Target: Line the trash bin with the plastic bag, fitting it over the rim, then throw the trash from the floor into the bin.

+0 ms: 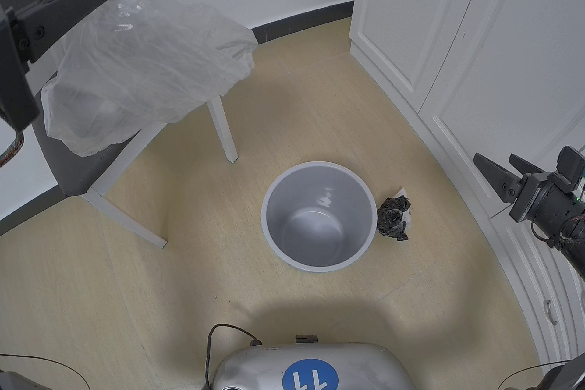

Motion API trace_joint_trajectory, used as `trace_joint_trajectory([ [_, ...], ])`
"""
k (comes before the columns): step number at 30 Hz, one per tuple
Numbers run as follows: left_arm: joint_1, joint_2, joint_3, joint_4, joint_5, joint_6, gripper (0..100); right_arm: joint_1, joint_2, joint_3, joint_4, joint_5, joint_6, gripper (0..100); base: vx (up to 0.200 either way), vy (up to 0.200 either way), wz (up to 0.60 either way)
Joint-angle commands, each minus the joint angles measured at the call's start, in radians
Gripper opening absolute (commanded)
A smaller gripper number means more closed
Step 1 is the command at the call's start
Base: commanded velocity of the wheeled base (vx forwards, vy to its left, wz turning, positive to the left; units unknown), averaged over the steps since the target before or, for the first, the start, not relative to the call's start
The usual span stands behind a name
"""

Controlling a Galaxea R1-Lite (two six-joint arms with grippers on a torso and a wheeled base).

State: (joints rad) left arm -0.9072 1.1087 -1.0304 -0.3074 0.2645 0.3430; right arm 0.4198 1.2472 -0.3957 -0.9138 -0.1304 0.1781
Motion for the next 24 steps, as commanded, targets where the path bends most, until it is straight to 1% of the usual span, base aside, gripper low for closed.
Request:
trace_joint_trajectory([
  [1, -0.024, 0.031, -0.048, 0.007, 0.001, 0.001, 0, 0.001, -0.003, -0.002, 0.0, 0.002, 0.003, 100, 0.0, 0.0, 0.0],
  [4, -0.065, 0.056, -0.073, 0.002, 0.01, 0.001, 0, 0.001, 0.003, 0.0, 0.0, 0.003, 0.003, 100, 0.0, 0.0, 0.0],
  [6, -0.078, 0.069, -0.08, -0.001, 0.01, 0.001, 0, 0.002, 0.008, 0.002, 0.0, 0.003, 0.004, 100, 0.0, 0.0, 0.0],
  [13, -0.079, 0.097, -0.125, 0.002, 0.01, 0.002, 0, 0.005, 0.006, 0.002, 0.001, 0.003, 0.003, 100, 0.0, 0.0, 0.0],
  [16, -0.079, 0.105, -0.129, 0.002, 0.012, 0.002, 0, 0.033, 0.008, 0.005, 0.001, 0.003, 0.004, 100, 0.0, 0.0, 0.0],
  [19, -0.081, 0.106, -0.129, 0.001, 0.01, 0.022, 0, 0.053, 0.006, 0.003, 0.0, 0.002, 0.006, 100, 0.0, 0.0, 0.0],
  [24, -0.096, 0.1, -0.145, -0.001, 0.012, 0.053, 0, 0.053, 0.0, -0.011, -0.008, -0.001, 0.006, 100, 0.0, 0.0, 0.0],
])
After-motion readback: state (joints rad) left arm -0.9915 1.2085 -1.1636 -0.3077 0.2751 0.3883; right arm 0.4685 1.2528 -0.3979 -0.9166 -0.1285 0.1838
